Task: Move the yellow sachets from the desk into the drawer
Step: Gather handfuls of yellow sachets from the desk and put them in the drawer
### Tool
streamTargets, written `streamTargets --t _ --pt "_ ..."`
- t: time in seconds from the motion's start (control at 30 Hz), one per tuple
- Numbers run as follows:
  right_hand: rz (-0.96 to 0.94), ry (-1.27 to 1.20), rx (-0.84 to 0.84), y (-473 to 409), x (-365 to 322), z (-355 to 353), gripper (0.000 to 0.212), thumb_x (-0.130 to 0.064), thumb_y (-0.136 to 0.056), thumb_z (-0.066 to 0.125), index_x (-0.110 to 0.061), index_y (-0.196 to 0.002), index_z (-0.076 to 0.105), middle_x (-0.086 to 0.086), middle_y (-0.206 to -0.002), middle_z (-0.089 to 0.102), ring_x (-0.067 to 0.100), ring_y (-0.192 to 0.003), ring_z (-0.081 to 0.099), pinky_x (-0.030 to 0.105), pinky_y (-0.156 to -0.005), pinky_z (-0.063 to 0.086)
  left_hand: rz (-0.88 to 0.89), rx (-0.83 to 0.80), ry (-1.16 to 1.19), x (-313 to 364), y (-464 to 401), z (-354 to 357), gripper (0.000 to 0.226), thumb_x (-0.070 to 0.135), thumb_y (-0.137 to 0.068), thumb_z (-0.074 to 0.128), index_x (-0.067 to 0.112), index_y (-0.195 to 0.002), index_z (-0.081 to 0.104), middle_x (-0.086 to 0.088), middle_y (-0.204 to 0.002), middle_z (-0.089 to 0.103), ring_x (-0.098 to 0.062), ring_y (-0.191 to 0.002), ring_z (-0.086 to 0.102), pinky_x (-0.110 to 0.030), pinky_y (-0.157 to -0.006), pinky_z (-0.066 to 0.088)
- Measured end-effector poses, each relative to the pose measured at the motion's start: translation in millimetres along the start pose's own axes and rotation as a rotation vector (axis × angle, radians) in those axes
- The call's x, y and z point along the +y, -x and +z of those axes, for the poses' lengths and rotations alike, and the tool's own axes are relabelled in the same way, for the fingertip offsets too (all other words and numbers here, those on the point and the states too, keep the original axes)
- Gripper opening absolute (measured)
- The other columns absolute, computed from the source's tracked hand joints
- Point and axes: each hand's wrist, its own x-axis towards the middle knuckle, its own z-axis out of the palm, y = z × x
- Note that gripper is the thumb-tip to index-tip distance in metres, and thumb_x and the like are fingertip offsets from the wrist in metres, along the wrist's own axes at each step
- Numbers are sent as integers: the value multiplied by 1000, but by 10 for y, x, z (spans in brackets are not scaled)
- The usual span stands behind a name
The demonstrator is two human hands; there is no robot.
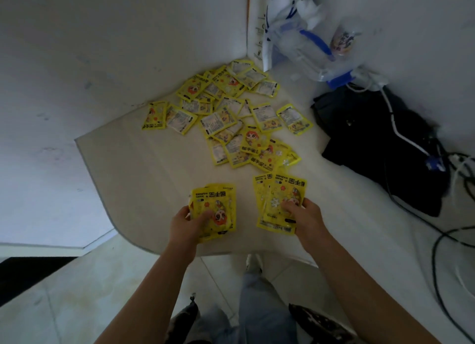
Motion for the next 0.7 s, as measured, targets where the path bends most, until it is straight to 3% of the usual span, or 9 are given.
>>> streamTargets --t 0.2,0.37,0.53,0.7 --pt "-30 -90 90 697 691 29 16 -7 -85 67 -10 -100 66 9 -93 71 28 -81 69 42 -72 58 0 -110 -64 -317 336 -453 26 6 -76 76 11 -99 65 -12 -99 71 -34 -88 70 -55 -77 57" --pt "-23 -167 144 1205 1223 -33 24 -5 -82 68 -4 -106 64 17 -103 71 37 -91 69 51 -76 57 -23 -178 -103 -597 579 -789 30 4 -77 75 8 -104 65 -15 -102 72 -36 -89 70 -58 -76 57" --pt "-32 -285 224 1783 1617 -226 22 3 -83 65 -11 -99 61 11 -92 69 28 -79 68 42 -66 56 -40 -270 -175 -903 888 -929 31 6 -76 75 12 -105 67 -13 -102 73 -36 -90 71 -60 -77 56" --pt "-8 -315 245 2171 1954 -520 15 1 -84 64 -9 -96 64 10 -88 69 28 -78 68 44 -71 56 -20 -347 -258 -1179 1232 -917 28 10 -78 75 12 -105 67 -12 -102 73 -34 -91 71 -58 -77 57"
